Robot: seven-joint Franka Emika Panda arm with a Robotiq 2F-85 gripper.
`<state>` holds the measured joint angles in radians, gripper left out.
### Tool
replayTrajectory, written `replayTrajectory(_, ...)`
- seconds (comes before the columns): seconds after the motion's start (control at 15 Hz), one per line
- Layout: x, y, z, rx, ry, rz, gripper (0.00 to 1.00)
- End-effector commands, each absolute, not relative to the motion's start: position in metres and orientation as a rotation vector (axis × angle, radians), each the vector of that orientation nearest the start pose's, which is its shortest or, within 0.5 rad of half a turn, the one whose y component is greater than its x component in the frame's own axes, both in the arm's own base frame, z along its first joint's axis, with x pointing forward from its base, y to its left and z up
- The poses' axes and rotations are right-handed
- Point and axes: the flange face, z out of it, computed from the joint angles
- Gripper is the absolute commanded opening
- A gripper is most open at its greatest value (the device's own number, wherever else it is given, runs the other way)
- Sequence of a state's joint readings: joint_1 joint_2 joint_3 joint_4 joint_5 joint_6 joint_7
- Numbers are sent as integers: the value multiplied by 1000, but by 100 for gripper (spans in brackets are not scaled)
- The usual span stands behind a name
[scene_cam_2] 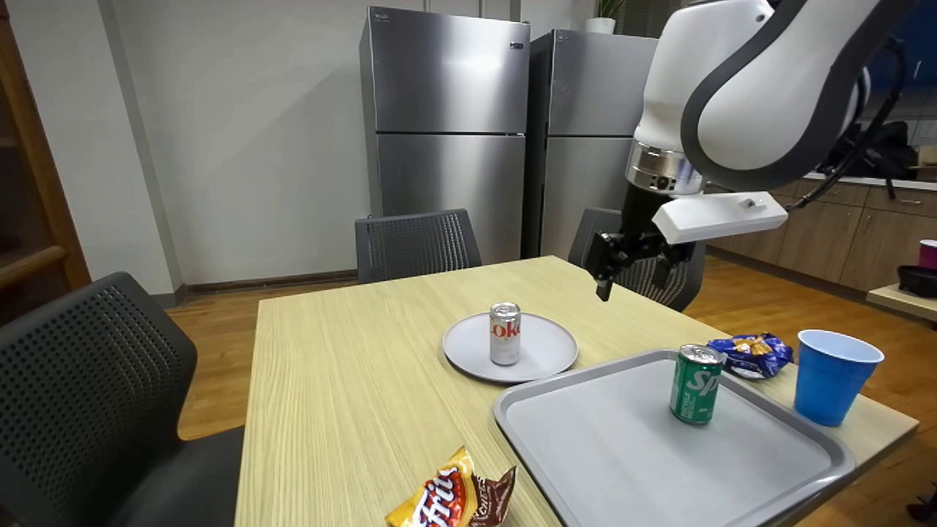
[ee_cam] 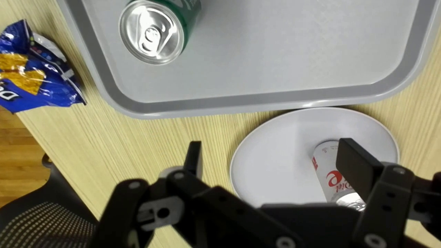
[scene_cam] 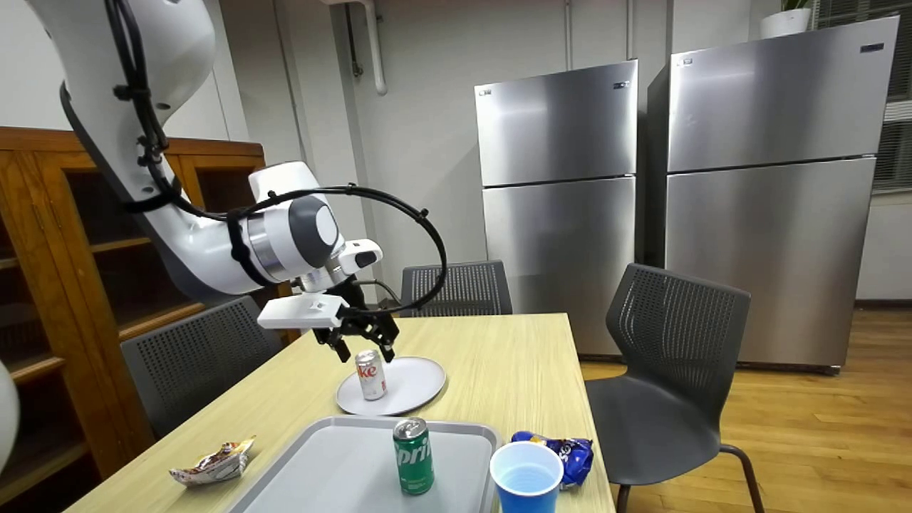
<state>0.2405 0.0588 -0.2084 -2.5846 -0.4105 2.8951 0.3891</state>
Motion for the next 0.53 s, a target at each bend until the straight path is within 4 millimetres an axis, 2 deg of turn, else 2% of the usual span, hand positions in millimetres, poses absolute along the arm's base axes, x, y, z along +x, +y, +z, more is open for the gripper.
replayTrajectory(0.0, 483, 54, 264, -3196, -112, -500, 100)
replayTrajectory(0.47, 525, 66, 259, -3184, -159, -609, 100)
